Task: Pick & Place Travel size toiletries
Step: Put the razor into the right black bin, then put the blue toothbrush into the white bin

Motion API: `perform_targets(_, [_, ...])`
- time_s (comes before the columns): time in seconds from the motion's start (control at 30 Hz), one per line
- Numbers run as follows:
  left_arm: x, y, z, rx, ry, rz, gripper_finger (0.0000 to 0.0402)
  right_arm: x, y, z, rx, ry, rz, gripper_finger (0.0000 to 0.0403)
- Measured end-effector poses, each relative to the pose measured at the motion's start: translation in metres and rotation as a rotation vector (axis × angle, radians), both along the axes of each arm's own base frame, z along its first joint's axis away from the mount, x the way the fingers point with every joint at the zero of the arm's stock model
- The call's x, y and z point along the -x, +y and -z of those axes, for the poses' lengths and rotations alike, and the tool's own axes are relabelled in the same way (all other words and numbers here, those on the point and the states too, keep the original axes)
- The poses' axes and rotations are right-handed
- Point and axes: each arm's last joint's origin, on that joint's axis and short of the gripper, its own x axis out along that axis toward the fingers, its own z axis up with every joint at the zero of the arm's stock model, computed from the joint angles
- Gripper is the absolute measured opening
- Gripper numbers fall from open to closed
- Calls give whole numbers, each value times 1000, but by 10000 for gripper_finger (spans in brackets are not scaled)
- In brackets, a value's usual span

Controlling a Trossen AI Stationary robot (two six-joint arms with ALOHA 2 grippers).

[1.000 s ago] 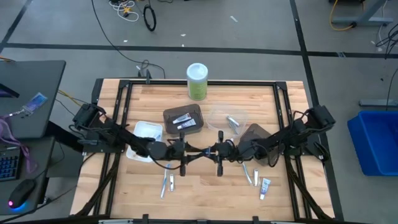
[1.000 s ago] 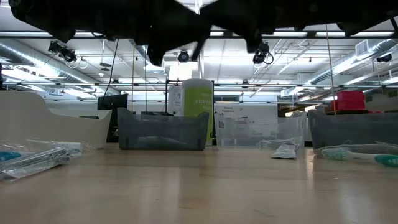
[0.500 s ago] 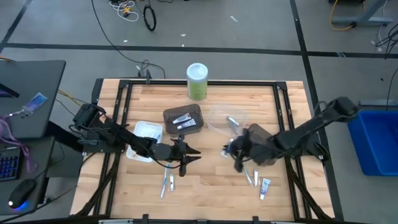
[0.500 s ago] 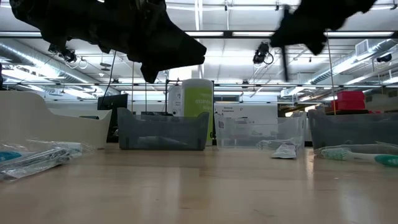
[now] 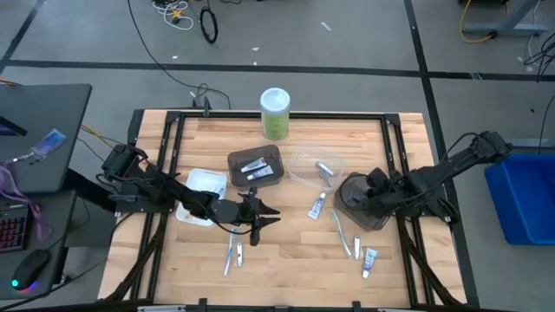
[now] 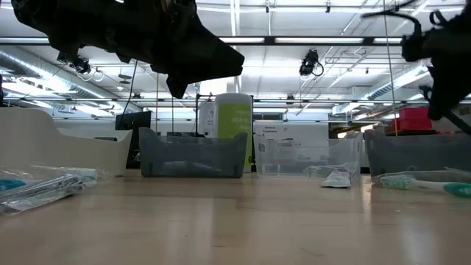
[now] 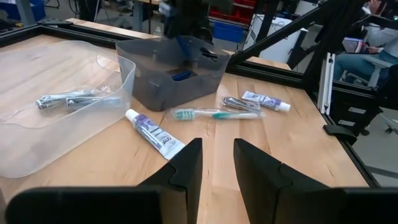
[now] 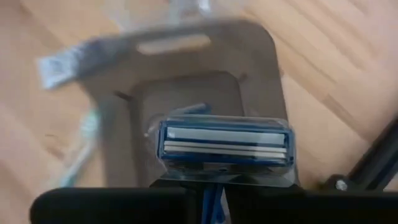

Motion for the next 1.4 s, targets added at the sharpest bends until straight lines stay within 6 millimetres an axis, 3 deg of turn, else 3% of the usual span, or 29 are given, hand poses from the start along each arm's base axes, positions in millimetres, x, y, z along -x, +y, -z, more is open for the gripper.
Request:
perform_targets(0.23, [0, 0, 0, 0, 0, 0, 97, 1, 1, 44, -63, 0, -51, 55])
perform_targets(0.4, [0, 0, 0, 0, 0, 0, 96, 4, 1, 60, -72, 13, -82, 73])
perform_targets(0.83, [0, 0, 0, 0, 0, -1, 96, 0, 2, 58, -68, -35, -80, 85])
perform_targets(1.13, [0, 0, 0, 0, 0, -1, 96, -6, 12, 44, -310, 6, -152, 84])
perform_targets(1.27, [0, 0, 0, 0, 0, -1, 96, -12, 12, 33, -207, -57, -201, 84])
perform_targets(1.4, [0, 0, 0, 0, 0, -1, 96, -23, 11, 11, 25, -184, -283, 85])
